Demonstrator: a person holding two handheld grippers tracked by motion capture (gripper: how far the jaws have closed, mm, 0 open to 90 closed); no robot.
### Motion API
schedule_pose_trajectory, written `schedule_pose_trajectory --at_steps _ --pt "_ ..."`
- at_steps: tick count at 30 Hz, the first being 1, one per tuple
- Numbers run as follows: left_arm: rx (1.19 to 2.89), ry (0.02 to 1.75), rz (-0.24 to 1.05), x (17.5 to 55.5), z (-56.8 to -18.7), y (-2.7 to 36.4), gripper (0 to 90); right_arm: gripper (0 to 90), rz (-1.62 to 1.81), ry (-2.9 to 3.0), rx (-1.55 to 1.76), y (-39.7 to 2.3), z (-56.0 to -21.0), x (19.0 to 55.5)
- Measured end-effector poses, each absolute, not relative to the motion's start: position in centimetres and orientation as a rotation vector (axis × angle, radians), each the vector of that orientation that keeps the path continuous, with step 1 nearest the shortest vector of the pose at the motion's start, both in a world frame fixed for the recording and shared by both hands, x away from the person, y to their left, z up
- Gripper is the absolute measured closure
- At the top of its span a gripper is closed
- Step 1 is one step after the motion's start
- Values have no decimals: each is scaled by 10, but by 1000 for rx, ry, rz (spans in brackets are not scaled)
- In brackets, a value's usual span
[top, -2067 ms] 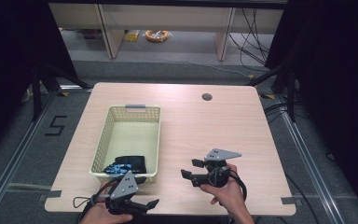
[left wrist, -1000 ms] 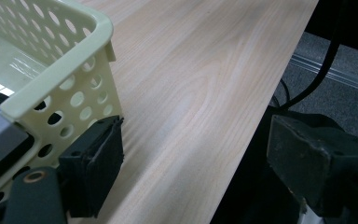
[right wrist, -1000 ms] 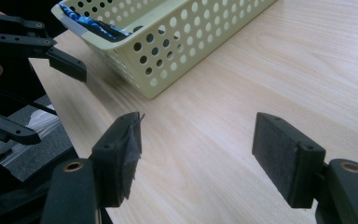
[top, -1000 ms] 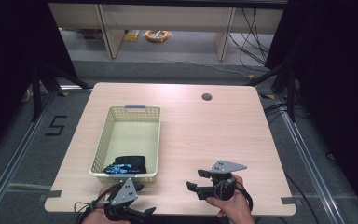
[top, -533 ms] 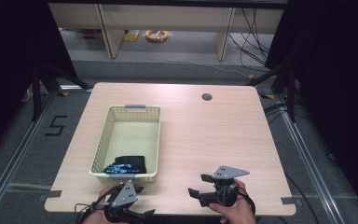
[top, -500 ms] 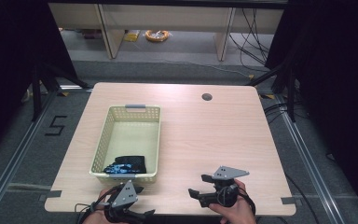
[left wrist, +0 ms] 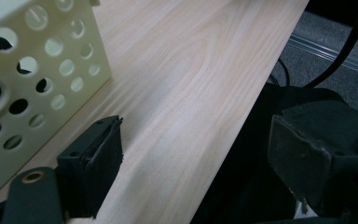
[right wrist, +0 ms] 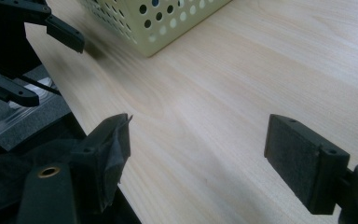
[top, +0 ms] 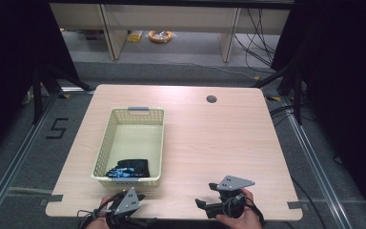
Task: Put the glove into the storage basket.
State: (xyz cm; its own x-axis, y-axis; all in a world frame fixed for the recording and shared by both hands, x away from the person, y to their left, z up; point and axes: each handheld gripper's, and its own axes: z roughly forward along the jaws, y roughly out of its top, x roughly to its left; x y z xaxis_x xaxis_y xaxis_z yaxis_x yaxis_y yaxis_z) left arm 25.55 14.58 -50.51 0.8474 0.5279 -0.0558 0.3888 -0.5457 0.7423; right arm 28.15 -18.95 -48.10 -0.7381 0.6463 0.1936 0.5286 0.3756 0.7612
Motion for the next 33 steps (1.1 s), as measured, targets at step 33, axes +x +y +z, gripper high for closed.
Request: schedule_pose_trajectory --at_steps 33 --pt "2255 655 267 251 -513 146 163 192 1218 2558 1008 -189 -497 272"
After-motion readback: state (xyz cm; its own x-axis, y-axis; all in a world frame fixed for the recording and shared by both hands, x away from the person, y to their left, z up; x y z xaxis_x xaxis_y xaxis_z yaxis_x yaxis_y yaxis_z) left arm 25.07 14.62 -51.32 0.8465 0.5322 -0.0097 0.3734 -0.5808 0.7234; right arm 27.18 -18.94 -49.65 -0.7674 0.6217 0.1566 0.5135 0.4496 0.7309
